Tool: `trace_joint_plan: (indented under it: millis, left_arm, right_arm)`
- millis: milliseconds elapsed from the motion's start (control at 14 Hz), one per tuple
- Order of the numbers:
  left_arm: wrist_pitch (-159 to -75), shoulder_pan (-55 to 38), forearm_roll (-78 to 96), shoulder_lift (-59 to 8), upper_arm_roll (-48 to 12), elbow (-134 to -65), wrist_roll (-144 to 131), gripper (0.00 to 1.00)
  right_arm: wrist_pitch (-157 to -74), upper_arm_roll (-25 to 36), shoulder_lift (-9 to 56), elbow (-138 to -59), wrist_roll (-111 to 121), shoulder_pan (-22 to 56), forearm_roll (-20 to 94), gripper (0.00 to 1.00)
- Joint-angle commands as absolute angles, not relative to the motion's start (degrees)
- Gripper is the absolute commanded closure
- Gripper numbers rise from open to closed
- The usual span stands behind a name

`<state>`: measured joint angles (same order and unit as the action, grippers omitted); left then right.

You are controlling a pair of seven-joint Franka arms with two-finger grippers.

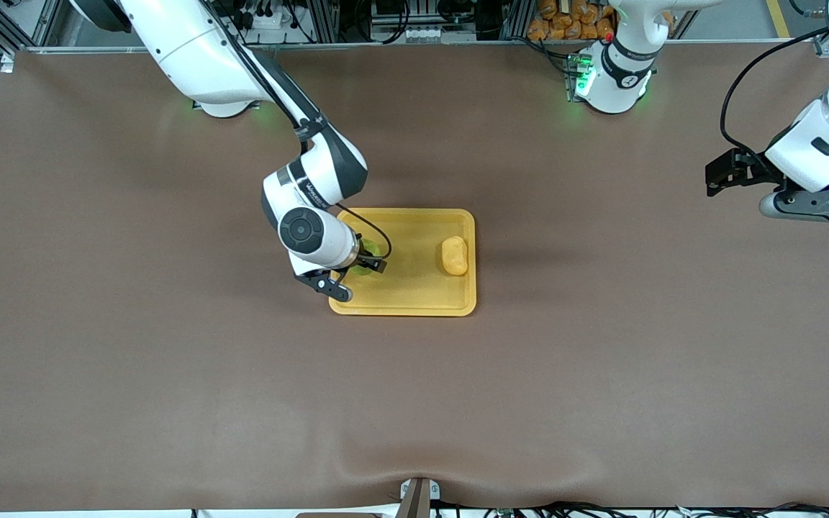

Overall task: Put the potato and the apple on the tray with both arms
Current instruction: 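Carry the green apple with the right gripper over the tray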

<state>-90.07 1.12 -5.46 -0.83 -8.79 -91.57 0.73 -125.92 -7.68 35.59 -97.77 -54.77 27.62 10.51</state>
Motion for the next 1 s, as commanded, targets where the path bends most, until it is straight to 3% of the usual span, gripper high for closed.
trace_joint_plan:
  millis: [0, 357, 429, 500, 571, 929]
  left_arm:
    - [-89.3, 1.58, -5.1, -0.97, -8.97, -89.83, 1.14, 0.0]
    - [-89.04, 1.06, -4.74, -2.37, -9.49, -86.48, 0.88, 0.0]
    - [-88.95, 1.4, -4.66, -2.29, -10.54, -86.57, 0.88, 0.0]
    - [-88.95, 1.93, -4.14, -2.37, -10.2, -86.75, 1.31, 0.0]
    - [-88.95, 2.98, -2.3, -2.63, -10.02, -86.57, 1.49, 0.0]
    - [-88.86, 4.83, -0.79, -2.29, -10.63, -86.57, 1.84, 0.0]
  right_arm:
    - [-125.51, -7.47, 36.65, -96.06, -56.16, 28.04, 9.93, 1.0]
    - [-125.6, -7.47, 37.7, -96.07, -56.25, 27.86, 7.56, 1.0]
    - [-125.6, -7.47, 37.79, -96.06, -56.25, 27.77, 7.65, 0.93]
    - [-125.6, -7.47, 37.79, -96.06, -56.34, 27.6, 7.73, 0.66]
    - [-125.6, -7.47, 37.79, -96.06, -56.34, 27.68, 8.0, 0.01]
    - [-124.46, -7.47, 37.27, -94.31, -56.08, 27.16, 8.17, 0.0]
